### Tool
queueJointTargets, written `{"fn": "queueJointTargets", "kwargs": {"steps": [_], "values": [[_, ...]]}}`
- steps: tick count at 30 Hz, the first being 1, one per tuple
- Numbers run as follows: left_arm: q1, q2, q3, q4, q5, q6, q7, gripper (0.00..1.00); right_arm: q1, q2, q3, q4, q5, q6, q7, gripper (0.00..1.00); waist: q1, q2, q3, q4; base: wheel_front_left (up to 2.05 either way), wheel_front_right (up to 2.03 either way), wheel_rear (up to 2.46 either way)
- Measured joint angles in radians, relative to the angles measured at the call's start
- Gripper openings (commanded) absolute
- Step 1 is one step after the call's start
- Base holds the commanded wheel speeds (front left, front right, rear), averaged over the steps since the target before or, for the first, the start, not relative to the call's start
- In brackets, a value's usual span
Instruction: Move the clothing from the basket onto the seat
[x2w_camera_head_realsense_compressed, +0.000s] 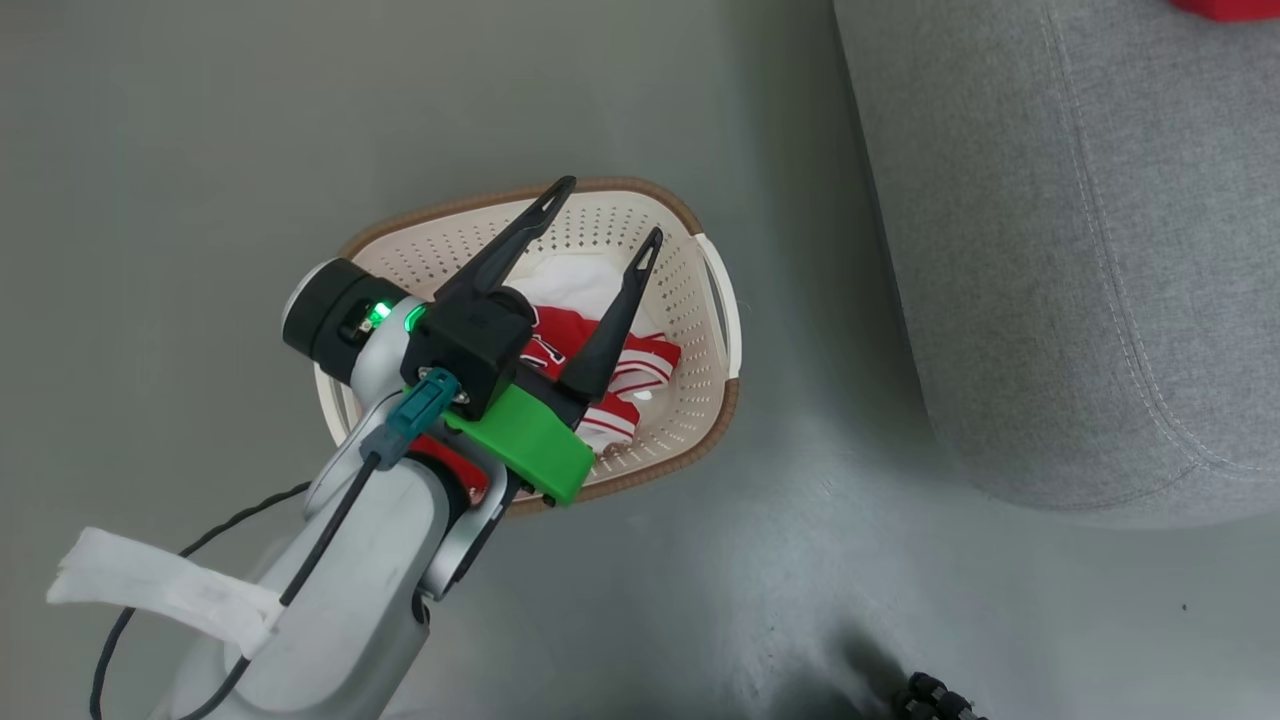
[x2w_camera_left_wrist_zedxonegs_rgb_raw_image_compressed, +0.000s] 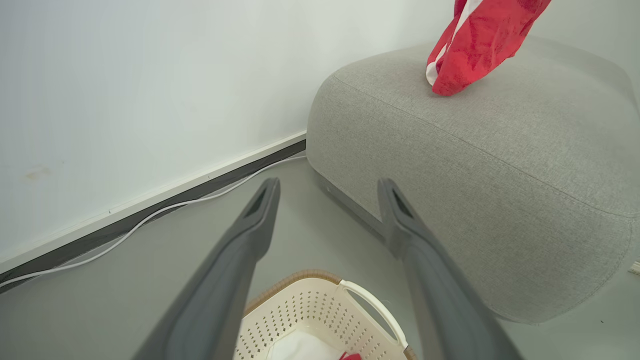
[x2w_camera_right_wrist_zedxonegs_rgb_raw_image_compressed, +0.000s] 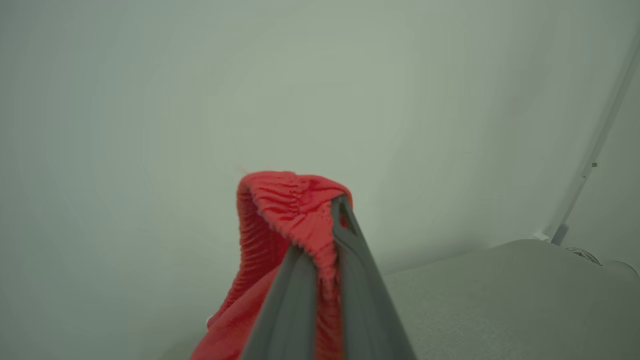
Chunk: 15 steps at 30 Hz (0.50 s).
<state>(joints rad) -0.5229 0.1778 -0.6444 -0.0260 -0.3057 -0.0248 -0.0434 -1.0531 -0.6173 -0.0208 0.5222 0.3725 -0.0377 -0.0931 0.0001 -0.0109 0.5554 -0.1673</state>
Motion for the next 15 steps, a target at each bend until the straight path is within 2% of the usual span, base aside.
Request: {"fn": "queueJointTargets", "kwargs": {"steps": [10, 15], "values": [[-0.001, 0.028, 0.012, -0.014, 0.006, 0.008, 0.017, 1.0, 0.18, 0.148, 0.0, 0.179, 0.047, -0.017, -0.071, 0.0, -0.0001, 0.0, 0.046, -0.037, 0.0, 0.0, 0.0], [-0.001, 0.027, 0.011, -0.015, 0.007, 0.008, 0.017, 1.0, 0.234, 0.192, 0.013, 0.243, 0.051, -0.015, -0.099, 0.0, -0.0001, 0.0, 0.052, -0.048, 0.0, 0.0, 0.0]]}}
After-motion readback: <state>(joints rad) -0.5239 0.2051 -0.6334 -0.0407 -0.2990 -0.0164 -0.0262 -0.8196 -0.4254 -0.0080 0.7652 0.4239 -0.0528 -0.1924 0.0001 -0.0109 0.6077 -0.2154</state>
